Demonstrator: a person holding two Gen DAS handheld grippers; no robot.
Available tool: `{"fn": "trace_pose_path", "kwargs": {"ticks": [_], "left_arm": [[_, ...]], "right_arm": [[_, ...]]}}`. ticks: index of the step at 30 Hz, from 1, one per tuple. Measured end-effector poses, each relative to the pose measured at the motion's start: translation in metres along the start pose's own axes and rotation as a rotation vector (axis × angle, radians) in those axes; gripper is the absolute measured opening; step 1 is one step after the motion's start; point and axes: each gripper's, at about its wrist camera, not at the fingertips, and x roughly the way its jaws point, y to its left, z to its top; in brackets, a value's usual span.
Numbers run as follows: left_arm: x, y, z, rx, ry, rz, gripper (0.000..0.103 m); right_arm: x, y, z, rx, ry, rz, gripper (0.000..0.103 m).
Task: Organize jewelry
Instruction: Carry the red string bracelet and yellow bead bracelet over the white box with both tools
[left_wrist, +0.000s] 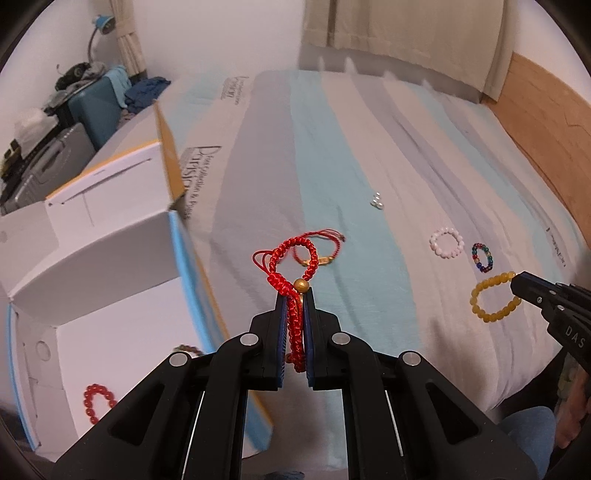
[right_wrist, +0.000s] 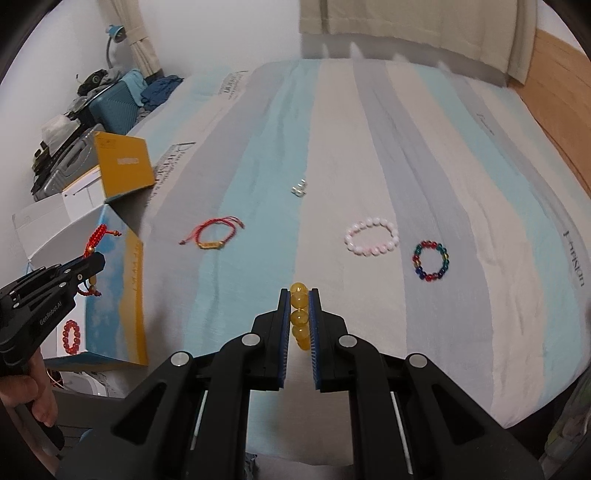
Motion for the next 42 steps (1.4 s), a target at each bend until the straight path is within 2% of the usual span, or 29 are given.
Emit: {"fn": "trace_pose_path", "kwargs": {"ticks": [11, 25, 42], "left_arm": [[-0.017, 0.05, -0.01, -0.074, -0.009, 0.04, 0.008], [-0.042, 0.136, -0.038, -0.176, -0.009, 0.16, 0.008], [-0.06, 0.225, -0.074, -0.306, 0.011, 0.222, 0.009]], "right_arm": [[-0.012, 0.059, 0.012, -0.078, -0.025, 0.014, 0.009], [-0.02, 0.159, 0.021, -0.202, -0.05, 0.077, 0.009], [-0.012, 0.268, 0.016, -0.341, -0.045, 0.156, 0.009]]}}
